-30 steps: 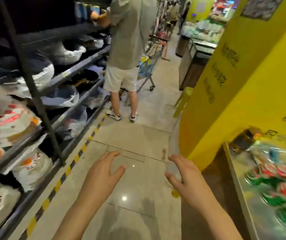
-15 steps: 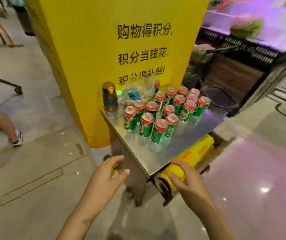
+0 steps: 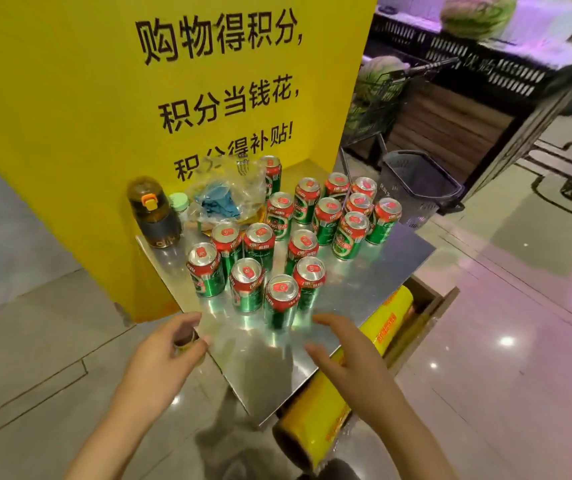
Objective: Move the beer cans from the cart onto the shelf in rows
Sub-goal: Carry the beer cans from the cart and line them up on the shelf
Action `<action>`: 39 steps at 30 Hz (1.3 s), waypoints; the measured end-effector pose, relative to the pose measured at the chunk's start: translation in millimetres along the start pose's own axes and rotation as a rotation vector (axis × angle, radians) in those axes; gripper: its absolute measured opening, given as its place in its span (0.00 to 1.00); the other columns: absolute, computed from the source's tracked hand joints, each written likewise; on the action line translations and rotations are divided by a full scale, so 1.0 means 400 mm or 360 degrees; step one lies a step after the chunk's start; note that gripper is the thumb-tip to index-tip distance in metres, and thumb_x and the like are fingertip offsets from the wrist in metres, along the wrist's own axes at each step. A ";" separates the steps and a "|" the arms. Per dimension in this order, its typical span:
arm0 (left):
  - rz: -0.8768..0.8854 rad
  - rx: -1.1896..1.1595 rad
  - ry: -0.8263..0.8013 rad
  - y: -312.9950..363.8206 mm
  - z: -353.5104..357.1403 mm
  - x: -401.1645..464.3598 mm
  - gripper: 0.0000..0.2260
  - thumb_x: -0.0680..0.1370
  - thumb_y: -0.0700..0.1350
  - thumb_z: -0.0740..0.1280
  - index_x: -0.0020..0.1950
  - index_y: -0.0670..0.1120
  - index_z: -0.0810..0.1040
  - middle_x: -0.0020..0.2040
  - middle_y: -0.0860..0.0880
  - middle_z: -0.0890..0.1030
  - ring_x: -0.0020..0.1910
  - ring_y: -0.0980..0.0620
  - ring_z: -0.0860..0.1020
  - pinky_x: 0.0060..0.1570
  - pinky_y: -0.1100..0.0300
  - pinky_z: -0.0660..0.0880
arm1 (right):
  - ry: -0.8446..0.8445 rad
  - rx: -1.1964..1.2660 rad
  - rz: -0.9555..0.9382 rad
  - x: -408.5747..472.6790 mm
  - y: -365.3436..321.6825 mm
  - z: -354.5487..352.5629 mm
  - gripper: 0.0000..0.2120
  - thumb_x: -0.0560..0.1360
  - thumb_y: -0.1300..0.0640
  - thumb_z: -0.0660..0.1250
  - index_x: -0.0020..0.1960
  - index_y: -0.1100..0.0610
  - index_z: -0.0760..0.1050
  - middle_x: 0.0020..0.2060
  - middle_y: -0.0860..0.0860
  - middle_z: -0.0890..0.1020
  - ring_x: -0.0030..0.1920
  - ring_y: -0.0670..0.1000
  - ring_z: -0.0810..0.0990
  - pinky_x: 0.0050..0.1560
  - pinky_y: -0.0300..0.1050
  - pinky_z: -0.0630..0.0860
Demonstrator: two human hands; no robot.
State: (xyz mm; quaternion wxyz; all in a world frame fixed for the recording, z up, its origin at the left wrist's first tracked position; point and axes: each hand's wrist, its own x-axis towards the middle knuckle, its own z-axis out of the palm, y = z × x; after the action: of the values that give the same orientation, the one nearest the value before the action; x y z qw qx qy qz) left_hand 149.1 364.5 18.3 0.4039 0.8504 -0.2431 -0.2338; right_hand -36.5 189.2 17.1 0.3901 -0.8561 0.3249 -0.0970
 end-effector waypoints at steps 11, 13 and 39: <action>-0.0261 -0.0119 0.0310 0.177 0.334 0.007 0.17 0.76 0.48 0.68 0.64 0.52 0.74 0.61 0.56 0.76 0.61 0.58 0.73 0.57 0.61 0.69 | -0.0528 0.0004 -0.0024 0.221 0.313 -0.165 0.22 0.76 0.50 0.67 0.68 0.47 0.67 0.60 0.39 0.71 0.59 0.40 0.68 0.56 0.34 0.63; -0.0335 -0.0093 0.0369 0.182 0.390 -0.012 0.17 0.76 0.47 0.68 0.65 0.52 0.73 0.61 0.57 0.75 0.61 0.57 0.72 0.58 0.62 0.68 | -0.0626 0.0029 0.0001 0.261 0.352 -0.174 0.24 0.75 0.51 0.69 0.68 0.49 0.67 0.63 0.44 0.73 0.63 0.44 0.70 0.57 0.37 0.66; -0.0509 -0.0467 0.0953 0.126 0.532 0.185 0.32 0.68 0.50 0.75 0.68 0.50 0.66 0.62 0.52 0.73 0.62 0.54 0.72 0.61 0.57 0.72 | -0.0390 0.0371 -0.0164 0.439 0.298 0.032 0.32 0.58 0.43 0.76 0.59 0.48 0.71 0.52 0.49 0.81 0.51 0.49 0.81 0.51 0.52 0.79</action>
State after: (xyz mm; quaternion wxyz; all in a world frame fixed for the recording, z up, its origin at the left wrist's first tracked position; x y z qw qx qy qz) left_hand 68.6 169.9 -76.3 0.5331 0.8414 0.0579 -0.0673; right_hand 46.8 28.1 -94.1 0.5180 -0.8259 0.2171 -0.0488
